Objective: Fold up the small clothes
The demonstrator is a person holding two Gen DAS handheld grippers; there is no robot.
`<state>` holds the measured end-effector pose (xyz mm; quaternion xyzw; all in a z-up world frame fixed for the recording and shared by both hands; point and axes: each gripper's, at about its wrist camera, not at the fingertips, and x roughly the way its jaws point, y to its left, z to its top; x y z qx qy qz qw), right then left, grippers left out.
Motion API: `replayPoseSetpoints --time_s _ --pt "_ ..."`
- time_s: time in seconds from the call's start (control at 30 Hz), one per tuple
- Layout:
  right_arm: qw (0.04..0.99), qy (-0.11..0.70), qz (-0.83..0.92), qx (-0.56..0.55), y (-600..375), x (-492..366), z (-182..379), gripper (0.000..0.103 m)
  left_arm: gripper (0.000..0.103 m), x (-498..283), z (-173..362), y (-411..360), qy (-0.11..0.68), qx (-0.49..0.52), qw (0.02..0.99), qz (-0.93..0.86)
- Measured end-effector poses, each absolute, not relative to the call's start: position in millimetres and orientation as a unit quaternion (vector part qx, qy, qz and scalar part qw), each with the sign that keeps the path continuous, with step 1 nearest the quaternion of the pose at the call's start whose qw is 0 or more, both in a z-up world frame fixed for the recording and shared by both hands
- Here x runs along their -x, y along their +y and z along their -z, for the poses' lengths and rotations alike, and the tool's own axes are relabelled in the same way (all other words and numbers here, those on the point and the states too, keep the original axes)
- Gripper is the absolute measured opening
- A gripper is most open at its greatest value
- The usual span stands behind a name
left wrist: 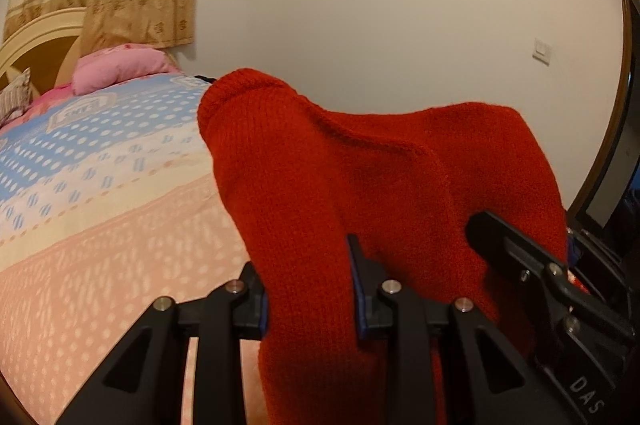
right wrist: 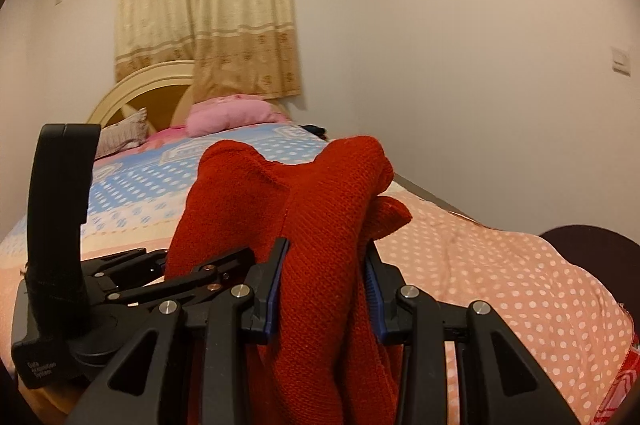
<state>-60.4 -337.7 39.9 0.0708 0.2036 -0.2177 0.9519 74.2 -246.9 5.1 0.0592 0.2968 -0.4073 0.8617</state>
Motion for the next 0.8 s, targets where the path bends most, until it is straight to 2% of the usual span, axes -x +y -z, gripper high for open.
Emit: replayPoseSetpoints --time_s 0.47,0.7,0.8 --pt "0.934 0.231 0.265 -0.064 -396.3 34.2 -16.6 0.036 0.031 -88.7 17.8 -294.9 0.311 -0.084 0.859 0.397" --pt "0.925 0.274 0.258 -0.060 -429.3 1.9 16.2 0.036 0.032 -101.8 48.6 -305.8 0.365 -0.084 0.858 0.352" --pt "0.909 0.318 0.258 -0.073 -450.9 -11.9 44.1 0.036 0.034 -105.3 54.8 -306.3 0.384 -0.076 0.853 0.346"
